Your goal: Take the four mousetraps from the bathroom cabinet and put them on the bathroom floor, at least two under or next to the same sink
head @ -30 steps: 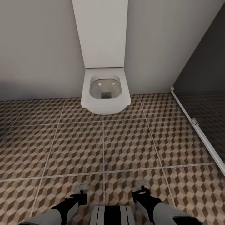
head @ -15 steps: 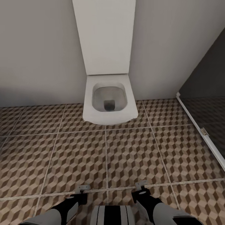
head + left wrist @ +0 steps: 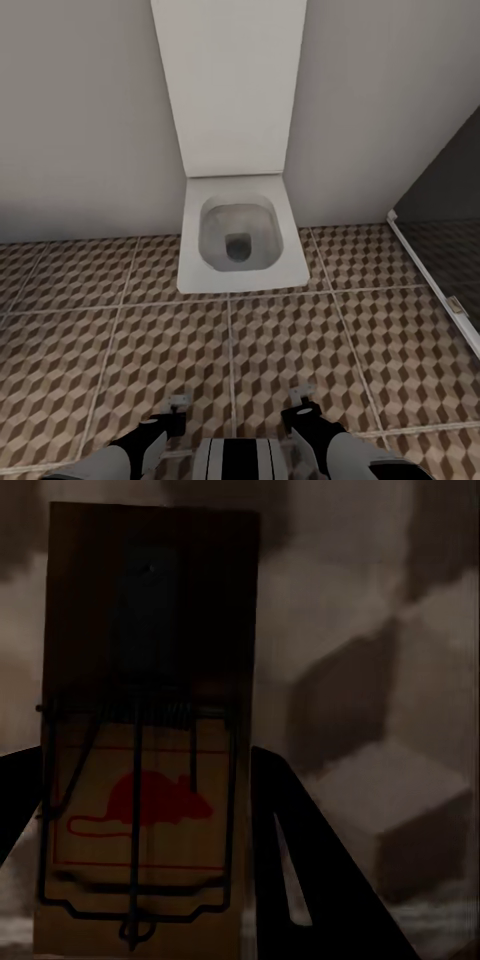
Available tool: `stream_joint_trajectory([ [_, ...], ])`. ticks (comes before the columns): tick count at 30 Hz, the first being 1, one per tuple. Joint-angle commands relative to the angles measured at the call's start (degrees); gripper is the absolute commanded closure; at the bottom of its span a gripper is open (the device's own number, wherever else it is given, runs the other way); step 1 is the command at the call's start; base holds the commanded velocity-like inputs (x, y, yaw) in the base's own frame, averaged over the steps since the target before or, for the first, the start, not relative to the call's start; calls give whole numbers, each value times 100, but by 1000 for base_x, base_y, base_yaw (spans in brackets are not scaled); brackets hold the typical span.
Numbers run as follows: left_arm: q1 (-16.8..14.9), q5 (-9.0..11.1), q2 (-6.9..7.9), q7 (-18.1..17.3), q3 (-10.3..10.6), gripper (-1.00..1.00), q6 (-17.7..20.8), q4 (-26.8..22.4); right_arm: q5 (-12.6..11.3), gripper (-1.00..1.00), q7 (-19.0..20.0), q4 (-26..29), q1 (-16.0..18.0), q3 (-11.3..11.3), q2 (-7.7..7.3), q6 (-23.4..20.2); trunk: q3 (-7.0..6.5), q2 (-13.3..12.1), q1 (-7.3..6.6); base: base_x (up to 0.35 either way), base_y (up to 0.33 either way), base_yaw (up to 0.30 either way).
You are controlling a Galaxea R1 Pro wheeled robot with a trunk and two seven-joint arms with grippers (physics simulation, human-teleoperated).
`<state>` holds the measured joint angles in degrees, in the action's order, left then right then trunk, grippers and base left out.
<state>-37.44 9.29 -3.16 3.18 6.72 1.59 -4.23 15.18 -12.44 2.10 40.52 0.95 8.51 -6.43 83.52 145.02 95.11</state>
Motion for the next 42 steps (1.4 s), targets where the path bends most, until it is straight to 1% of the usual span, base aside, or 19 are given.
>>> stream_joint_trajectory([
  [1, 0, 38, 0, 24, 49, 100, 18, -8, 51, 100, -15, 10, 0, 11, 2, -47, 3, 1, 2, 261, 4, 0],
  [8, 0, 38, 0, 24, 48, 100, 20, -8, 59, 100, -53, 10, 0, 15, 3, -60, 3, 1, 2, 208, 1, 0],
  [17, 0, 38, -8, 26, 48, 100, 22, -8, 39, 100, -82, 10, 0, 66, 10, -113, 3, 1, 2, 29, 0, 8],
  [32, 0, 38, -9, 29, 48, 100, 17, -8, 37, 100, -83, 10, 0, 63, 9, -130, 3, 1, 2, 1, 0, 238],
  [37, 0, 38, -9, 28, 48, 100, 22, -8, 37, 100, -83, 10, 0, 63, 8, -130, 3, 1, 2, 13, -7, 76],
  [42, 0, 38, -9, 25, 48, 100, 25, -8, 37, 100, -83, 10, 0, 63, 5, -124, 3, 1, 2, 124, -147, 14],
])
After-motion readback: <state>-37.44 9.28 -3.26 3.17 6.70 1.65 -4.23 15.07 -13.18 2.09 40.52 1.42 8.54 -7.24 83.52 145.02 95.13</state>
